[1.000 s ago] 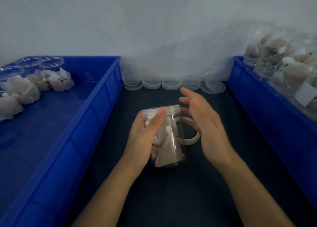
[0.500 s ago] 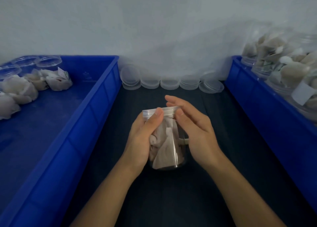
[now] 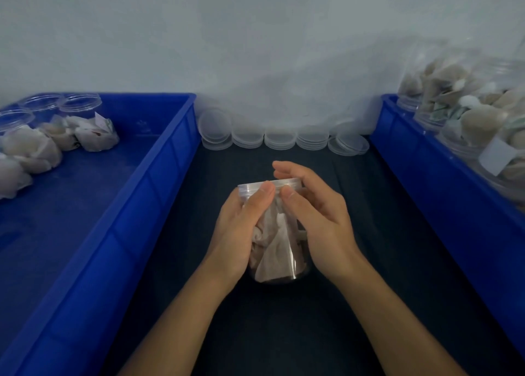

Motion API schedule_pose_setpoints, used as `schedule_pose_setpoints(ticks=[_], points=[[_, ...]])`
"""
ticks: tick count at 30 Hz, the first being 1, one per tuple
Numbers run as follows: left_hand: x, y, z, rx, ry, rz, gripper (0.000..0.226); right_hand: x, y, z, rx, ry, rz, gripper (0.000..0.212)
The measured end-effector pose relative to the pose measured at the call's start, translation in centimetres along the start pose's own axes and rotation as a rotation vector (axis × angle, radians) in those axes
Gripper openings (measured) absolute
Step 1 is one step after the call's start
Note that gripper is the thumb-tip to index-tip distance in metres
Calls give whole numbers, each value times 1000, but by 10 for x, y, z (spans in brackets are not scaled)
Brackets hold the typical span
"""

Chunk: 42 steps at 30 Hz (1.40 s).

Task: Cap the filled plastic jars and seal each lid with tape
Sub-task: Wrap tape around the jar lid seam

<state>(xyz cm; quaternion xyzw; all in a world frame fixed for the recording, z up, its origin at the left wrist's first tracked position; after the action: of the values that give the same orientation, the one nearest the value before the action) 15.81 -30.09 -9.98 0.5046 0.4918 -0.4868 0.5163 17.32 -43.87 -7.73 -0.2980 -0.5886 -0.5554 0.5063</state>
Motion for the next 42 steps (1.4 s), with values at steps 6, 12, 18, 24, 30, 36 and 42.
schedule_pose_setpoints(ticks=[6,12,18,24,30,36,42], points=[[0,0,-1,-12,-9,9,70,-1,1,-1,7,-16,-10,35],[2,0,-2,-7,-73,13,73,0,-2,0,-8,-54,-37,34],[7,3,-2,-33,54,38,74,0,-2,1,-6,-22,-58,32],[5,3,-3,-16,19,84,64,-2,-2,-1,-16,-40,-79,33],[4,-1,-2,-26,-9,104,59,-3,-2,-1,-21,-47,-94,32],[3,-2,0,3,-32,68,76,-1,-4,-14,-73,-54,-62,36],[-3,-1,0,-51,72,148,54,11,-3,-9,-11,-250,-79,33]])
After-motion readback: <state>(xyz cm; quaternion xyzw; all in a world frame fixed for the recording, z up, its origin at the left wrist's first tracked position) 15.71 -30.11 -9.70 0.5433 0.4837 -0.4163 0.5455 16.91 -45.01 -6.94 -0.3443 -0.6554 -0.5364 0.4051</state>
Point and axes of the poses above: each hand's wrist, its own y-axis towards the middle knuckle, its own z-axis out of the palm, x = y × z, the point moved 6 cm from there along y, towards the middle knuckle, and after that the axes turned 7 degrees about y, right-handed, at the moved point
